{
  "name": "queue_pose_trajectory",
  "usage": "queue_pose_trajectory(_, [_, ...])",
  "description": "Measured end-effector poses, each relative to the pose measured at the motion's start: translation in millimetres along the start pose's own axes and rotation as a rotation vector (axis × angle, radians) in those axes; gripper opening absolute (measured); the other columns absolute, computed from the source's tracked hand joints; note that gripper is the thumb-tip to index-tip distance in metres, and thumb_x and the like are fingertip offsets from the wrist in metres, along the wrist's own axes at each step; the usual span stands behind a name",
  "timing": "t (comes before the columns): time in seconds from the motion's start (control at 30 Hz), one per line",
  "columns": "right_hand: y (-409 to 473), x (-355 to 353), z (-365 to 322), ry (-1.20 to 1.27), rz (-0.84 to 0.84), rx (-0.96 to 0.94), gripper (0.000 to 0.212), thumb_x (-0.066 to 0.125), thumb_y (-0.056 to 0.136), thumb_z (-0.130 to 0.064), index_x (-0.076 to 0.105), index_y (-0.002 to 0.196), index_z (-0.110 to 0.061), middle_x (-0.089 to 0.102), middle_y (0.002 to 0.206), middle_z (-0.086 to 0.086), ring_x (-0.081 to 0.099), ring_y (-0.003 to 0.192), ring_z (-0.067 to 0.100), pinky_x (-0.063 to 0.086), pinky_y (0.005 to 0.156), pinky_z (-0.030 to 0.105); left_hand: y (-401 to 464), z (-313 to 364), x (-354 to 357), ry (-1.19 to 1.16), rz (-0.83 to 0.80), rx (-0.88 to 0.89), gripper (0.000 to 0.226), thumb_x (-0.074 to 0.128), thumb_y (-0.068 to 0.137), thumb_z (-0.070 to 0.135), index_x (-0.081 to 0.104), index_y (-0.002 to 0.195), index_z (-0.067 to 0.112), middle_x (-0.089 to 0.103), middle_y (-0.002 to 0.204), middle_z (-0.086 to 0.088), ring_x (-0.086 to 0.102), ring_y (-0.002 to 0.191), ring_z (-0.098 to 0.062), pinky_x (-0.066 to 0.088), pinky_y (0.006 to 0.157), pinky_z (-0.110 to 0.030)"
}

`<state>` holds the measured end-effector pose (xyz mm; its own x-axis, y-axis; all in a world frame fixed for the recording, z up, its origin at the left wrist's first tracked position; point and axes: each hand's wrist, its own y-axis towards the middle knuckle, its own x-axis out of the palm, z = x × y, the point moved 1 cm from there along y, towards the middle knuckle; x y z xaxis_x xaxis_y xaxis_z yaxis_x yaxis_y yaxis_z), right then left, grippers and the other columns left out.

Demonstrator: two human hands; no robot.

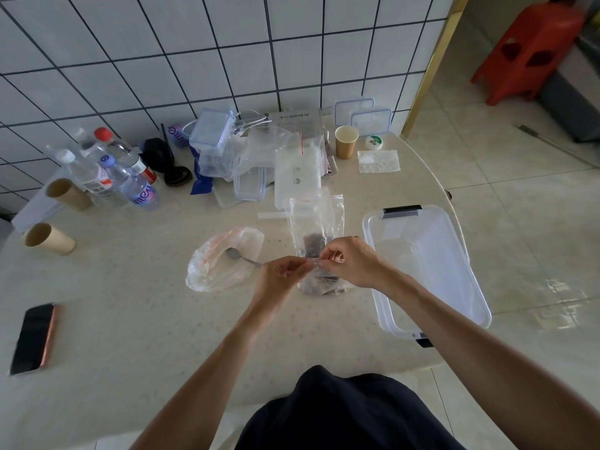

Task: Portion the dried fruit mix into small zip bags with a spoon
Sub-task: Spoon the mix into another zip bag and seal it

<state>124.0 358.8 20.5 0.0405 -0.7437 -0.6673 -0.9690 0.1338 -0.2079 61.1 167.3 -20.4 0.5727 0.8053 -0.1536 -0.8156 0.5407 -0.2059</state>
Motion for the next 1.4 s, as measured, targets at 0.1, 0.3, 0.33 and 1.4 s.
queue_pose_trajectory(0.1, [0.7, 0.9, -0.5, 0.003, -0.022, 0.009, 0.011, 0.078, 0.092, -0.027, 0.078, 0.087, -0.016, 0.066, 0.075, -0.017, 0.058, 0.067, -0.005, 0.040, 0.063, 0.010, 2.4, -4.9, -1.1, 0.050, 0.006, -0.008, 0.007, 0.079, 0.090, 0.036, 0.082, 0.093, 0.031, 0.080, 0.089, 0.010, 0.070, 0.081, -0.002, 0.052, 0.073, -0.017])
queue_pose_trajectory(0.3, [5.1, 5.1, -5.8, -0.055, -0.040, -0.013, 0.008, 0.077, 0.093, -0.022, 0.078, 0.093, -0.013, 0.066, 0.084, -0.012, 0.063, 0.076, 0.009, 0.038, 0.062, 0.009, 3.3, -11.4, -2.8, 0.084, 0.030, -0.003, 0.012, 0.077, 0.094, 0.034, 0.079, 0.095, 0.022, 0.078, 0.086, 0.008, 0.066, 0.076, 0.001, 0.048, 0.070, -0.014])
queue_pose_trajectory(0.33, [5.8, 5.6, -6.8, -0.060, -0.039, -0.018, 0.009, 0.077, 0.093, -0.021, 0.077, 0.094, -0.012, 0.066, 0.087, -0.010, 0.064, 0.079, 0.012, 0.039, 0.063, 0.011, 3.5, -11.6, -3.2, 0.090, 0.031, -0.002, 0.011, 0.077, 0.094, 0.033, 0.078, 0.094, 0.023, 0.077, 0.086, 0.010, 0.066, 0.076, 0.002, 0.048, 0.069, -0.013])
queue_pose_trajectory(1.4, [-11.5, -24.8, 30.4, -0.048, -0.019, -0.034, 0.021, 0.074, 0.096, -0.025, 0.077, 0.092, -0.005, 0.075, 0.090, 0.004, 0.069, 0.085, 0.023, 0.054, 0.082, 0.042, 5.3, -16.8, -26.0, 0.094, 0.010, -0.079, 0.011, 0.070, 0.099, 0.029, 0.078, 0.094, 0.023, 0.080, 0.091, 0.009, 0.073, 0.088, -0.002, 0.050, 0.079, -0.009])
